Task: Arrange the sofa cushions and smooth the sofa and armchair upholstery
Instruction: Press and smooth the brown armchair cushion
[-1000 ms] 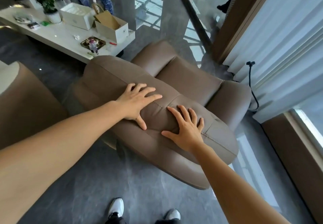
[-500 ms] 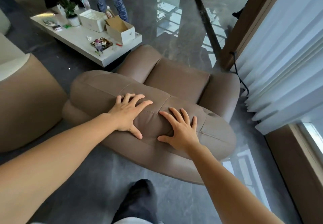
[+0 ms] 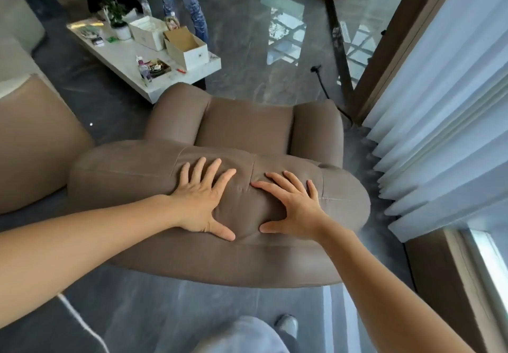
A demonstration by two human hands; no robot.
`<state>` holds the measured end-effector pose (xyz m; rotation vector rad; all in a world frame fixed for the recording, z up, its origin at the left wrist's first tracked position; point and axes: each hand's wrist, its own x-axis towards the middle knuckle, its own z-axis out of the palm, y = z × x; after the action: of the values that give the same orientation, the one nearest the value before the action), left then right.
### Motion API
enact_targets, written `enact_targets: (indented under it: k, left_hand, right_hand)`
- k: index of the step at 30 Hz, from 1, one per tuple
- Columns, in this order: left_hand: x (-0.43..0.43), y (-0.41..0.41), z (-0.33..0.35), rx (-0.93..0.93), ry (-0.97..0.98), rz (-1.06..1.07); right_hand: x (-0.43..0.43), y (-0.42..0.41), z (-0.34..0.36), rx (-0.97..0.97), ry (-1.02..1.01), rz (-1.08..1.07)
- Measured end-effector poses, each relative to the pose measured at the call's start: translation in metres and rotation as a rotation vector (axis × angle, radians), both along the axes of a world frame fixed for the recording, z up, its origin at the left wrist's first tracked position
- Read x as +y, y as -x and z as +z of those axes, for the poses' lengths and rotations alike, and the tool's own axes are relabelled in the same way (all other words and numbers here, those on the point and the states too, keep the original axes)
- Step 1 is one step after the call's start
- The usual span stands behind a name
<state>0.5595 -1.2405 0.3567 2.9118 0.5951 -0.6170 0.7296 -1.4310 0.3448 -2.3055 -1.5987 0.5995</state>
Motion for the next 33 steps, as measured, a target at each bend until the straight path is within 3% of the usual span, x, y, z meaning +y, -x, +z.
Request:
enact_targets:
  k: [7,12,19,23,27,33]
  left_hand:
    - [-0.104,-0.09,0.002,-0.008,0.084,0.157]
    - [-0.17,-0.159,-0.003,-0.067,0.135,0.267]
    - [-0.239,-0.248,-0.008,-0.186,0.091,0.365]
    - [-0.265,-0.263,-0.014,-0.235,-0.024,0.516]
    - [-0.292,-0.255,-0.021,-0.227,-0.015,0.787]
    - [-0.328,-0.242,-0.019,-0.245,0.024,1.013]
  right_hand:
    - [-0.051,-0.115,0.017,0.118,0.094,0.046]
    - [-0.08,-0.196,0.005,-0.064,0.171,0.169]
    - [-0.111,-0.315,0.007,-0.079,0.197,0.325]
    - [-0.121,-0.357,0.006,-0.099,0.239,0.32]
    - [-0.136,-0.372,0.007,-0.2,0.32,0.302]
    - [-0.15,-0.364,0.01,-0.236,0.217,0.366]
